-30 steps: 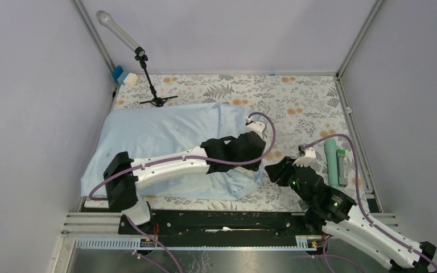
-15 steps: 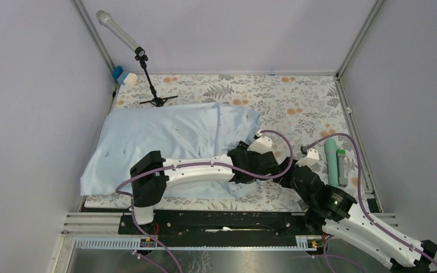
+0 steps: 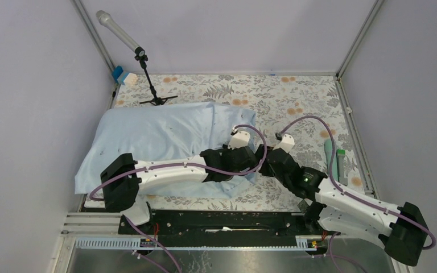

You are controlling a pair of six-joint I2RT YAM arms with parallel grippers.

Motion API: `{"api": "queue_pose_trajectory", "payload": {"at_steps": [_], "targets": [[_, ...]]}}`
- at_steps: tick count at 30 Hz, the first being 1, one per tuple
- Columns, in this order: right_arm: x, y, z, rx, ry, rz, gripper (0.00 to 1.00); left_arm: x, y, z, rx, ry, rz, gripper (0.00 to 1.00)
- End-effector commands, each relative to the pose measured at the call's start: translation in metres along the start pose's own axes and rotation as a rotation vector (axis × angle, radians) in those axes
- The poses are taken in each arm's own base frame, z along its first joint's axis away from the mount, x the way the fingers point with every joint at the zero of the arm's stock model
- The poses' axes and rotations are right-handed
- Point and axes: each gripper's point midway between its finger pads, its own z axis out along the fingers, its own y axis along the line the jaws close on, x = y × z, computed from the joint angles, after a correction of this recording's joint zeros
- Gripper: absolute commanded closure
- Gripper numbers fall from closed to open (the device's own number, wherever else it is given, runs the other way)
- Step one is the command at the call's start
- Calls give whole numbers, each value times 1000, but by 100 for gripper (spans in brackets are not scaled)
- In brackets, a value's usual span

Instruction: Put the pillow into the pillowcase

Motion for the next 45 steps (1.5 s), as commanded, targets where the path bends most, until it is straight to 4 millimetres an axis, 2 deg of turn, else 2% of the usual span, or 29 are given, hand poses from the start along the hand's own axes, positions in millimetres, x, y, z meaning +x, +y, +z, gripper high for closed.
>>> {"api": "queue_pose_trajectory", "payload": {"at_steps": [1,5,11,16,22,26,29,32,35,36,39,45], "targets": [[-38,39,5,-62,-75,37,21,-13,-4,-6,62,-51,-79,100],[-34,38,16,-22,-52,6,19,-14,-4,-8,83,-66,-95,100],[-19,16,32,84,-10,-45,22,-18,-6,-11,99,-84,-108,100],[-16,8,41,120,12,-69,25,-21,-6,-14,113,-98,-118,100],[5,-11,49,155,65,-97,30,-30,-8,-18,137,-128,-141,100],[9,-15,49,154,69,-99,35,-37,-9,-20,158,-145,-165,100],[9,-13,49,144,69,-104,46,-38,-11,-20,170,-147,-176,100],[11,-12,49,137,81,-112,68,-43,-11,-20,193,-155,-206,100],[12,-12,48,132,85,-115,96,-49,-9,-20,208,-166,-239,100],[11,-11,47,125,84,-115,100,-51,-8,-20,212,-171,-250,100],[9,-2,42,74,89,-119,100,-63,-9,-22,264,-195,-314,100],[8,24,18,-125,78,-108,100,-112,-13,-18,426,-298,-507,100]]}}
